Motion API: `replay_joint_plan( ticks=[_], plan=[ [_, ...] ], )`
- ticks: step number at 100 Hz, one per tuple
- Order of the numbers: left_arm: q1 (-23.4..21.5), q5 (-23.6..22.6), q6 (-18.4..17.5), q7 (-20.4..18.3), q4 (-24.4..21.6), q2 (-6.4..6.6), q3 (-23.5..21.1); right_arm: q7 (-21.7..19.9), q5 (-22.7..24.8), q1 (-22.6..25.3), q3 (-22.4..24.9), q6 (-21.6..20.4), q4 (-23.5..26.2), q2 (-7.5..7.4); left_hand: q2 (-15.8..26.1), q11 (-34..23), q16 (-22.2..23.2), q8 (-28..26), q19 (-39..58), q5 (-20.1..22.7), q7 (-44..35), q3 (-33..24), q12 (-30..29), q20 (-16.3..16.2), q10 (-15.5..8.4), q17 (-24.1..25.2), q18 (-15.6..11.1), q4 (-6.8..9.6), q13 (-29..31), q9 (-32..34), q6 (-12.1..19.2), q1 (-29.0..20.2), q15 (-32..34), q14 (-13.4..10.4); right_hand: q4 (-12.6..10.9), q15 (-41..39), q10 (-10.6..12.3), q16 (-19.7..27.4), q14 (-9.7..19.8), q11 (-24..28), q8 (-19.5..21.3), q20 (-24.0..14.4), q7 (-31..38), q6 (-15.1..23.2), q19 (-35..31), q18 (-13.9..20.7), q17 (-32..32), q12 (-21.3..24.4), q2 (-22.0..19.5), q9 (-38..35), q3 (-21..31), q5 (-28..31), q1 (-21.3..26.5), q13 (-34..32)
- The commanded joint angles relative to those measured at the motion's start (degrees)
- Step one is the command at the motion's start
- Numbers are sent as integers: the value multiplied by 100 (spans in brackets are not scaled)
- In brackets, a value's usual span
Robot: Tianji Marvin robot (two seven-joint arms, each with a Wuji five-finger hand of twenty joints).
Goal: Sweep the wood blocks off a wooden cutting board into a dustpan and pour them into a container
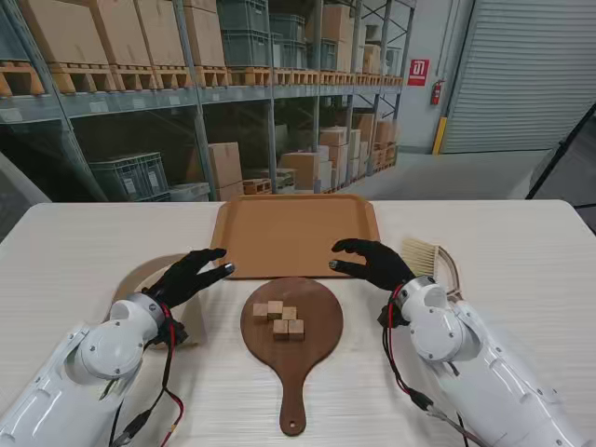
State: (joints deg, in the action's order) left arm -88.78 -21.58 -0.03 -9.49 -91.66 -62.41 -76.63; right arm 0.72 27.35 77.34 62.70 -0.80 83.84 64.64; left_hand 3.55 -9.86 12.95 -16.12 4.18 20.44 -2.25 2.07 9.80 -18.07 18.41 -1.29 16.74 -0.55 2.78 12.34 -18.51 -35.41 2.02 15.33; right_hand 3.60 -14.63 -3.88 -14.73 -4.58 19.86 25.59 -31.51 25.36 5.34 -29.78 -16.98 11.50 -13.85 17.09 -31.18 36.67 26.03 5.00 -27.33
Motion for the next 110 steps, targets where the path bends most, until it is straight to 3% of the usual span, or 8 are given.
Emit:
replay_joint_plan(
  ticks=[1,27,52,76,110],
  plan=[
    [-51,22,45,-106,-50,-13,-7,-83,14,63,-8,9,15,9,174,18,50,94,48,120,-3,10,17,-104,-3,-40,39,-75,-47,85,-120,47,7,-10,-73,9,-2,52,98,114,-4,-146,44,-20,180,-128,-3,-40,-71,89,-62,-95,-91,119],
    [-166,-52,34,-164,-132,10,-101,-78,14,102,8,-18,12,5,176,10,62,93,51,167,-1,10,26,-97,6,-55,41,-75,-32,133,-144,31,55,-1,-72,-2,4,51,98,142,-2,-184,50,-45,198,-129,12,-68,-80,26,-76,-45,-91,110],
    [-375,-346,11,-321,-351,70,-492,-108,31,109,58,23,23,-5,66,18,58,96,41,184,13,16,26,-83,10,-49,50,-74,-59,153,-168,15,94,8,-72,-1,-4,53,95,148,1,-209,50,-87,220,-123,5,-90,-74,-9,-78,-2,-106,119],
    [-1038,-940,-77,-655,-919,171,-1274,-123,237,297,237,-109,128,-53,-244,60,34,114,22,133,51,23,6,-66,2,-17,43,-68,-88,132,-228,6,102,9,-72,-4,-14,53,101,166,3,-234,44,-108,234,-134,9,-117,-60,-95,-66,44,-119,99],
    [-2197,-1653,-150,-1258,-1657,261,-2582,-159,362,491,447,-130,185,-91,-1059,156,-12,200,-31,-29,153,-18,-45,-12,23,33,25,-47,-98,-9,-378,-96,80,63,-68,3,-24,55,100,152,1,-258,21,-158,258,-139,11,-148,-45,-152,-52,92,-121,91]
  ],
)
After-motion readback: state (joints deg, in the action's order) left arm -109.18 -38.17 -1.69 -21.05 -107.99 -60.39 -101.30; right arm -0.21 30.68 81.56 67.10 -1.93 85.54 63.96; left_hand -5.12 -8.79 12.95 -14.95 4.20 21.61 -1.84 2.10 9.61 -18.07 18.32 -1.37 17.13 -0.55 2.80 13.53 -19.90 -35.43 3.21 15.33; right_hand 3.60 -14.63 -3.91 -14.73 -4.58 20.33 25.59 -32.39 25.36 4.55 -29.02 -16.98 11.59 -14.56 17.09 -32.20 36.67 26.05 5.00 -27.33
